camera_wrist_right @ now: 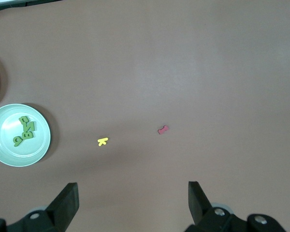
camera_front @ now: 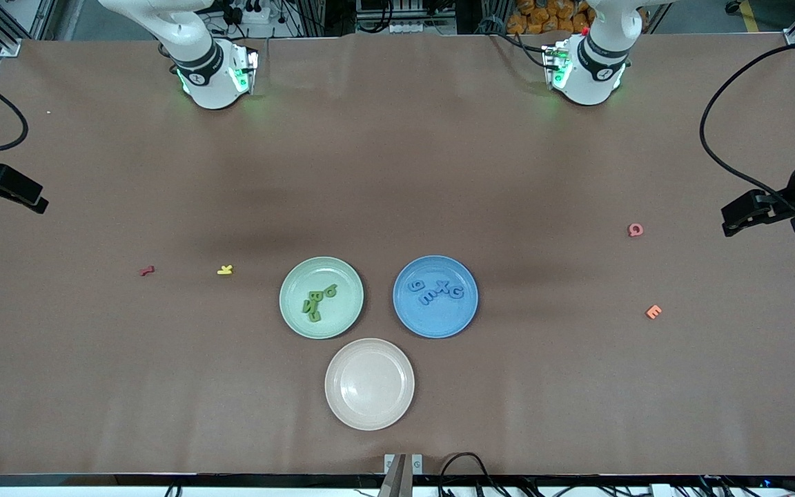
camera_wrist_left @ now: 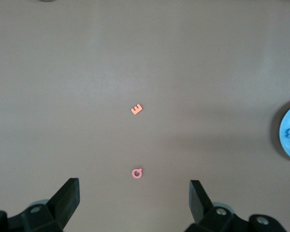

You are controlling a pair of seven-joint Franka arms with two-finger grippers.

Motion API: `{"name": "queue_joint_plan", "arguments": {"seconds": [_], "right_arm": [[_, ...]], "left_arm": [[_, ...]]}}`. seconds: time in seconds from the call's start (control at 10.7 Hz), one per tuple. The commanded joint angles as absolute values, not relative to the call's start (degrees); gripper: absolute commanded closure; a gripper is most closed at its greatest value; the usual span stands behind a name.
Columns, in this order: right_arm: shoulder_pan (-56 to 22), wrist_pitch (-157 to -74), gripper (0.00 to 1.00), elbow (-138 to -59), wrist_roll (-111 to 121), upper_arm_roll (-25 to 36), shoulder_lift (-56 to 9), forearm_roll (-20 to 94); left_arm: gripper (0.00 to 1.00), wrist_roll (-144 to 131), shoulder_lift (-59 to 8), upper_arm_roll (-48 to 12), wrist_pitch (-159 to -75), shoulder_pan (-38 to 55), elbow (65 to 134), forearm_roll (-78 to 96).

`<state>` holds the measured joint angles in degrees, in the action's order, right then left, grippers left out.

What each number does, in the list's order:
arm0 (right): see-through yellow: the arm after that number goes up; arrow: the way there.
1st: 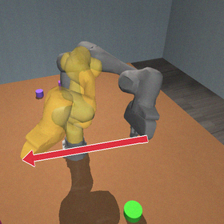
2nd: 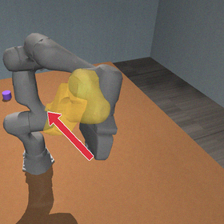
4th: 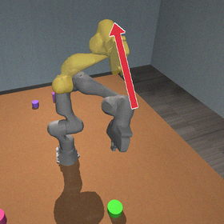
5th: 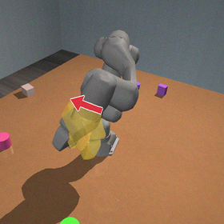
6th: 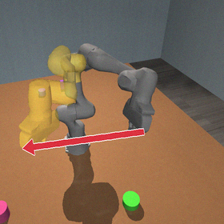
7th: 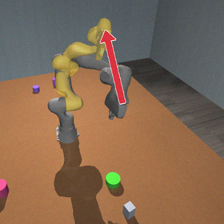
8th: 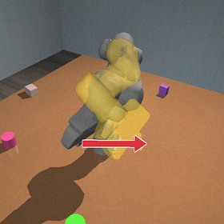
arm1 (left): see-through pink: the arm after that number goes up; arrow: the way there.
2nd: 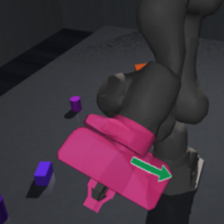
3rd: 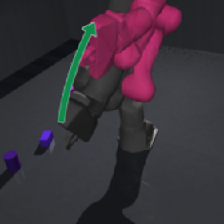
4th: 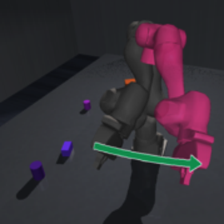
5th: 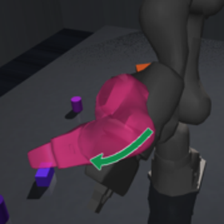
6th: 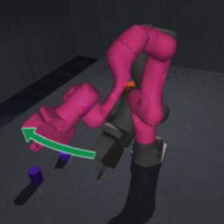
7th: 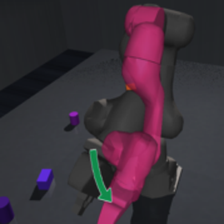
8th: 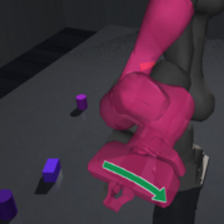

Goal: Sort letters by color into matching plates

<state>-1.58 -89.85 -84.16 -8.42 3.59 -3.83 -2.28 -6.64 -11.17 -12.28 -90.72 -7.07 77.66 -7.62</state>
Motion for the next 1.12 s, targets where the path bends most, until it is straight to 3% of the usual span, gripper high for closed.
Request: {"name": "queue_joint_plan", "arguments": {"seconds": [0.0, 0.56, 1.02], "right_arm": [[-1.1, -89.6, 0.00, -82.4, -8.7, 3.5, -5.1, -1.8], [-1.1, -89.6, 0.00, -82.4, -8.4, 3.4, -5.1, -1.8], [-0.7, -89.6, 0.00, -82.4, -8.3, 3.2, -5.3, -1.8]], "left_arm": [[0.00, 1.8, -7.5, -10.2, -90.2, -7.2, 79.4, -6.5], [0.00, 3.3, -0.9, -10.1, -86.9, -3.2, 91.3, -2.0], [0.00, 2.1, -1.0, -9.9, -86.8, -3.4, 91.3, 1.8]]}}
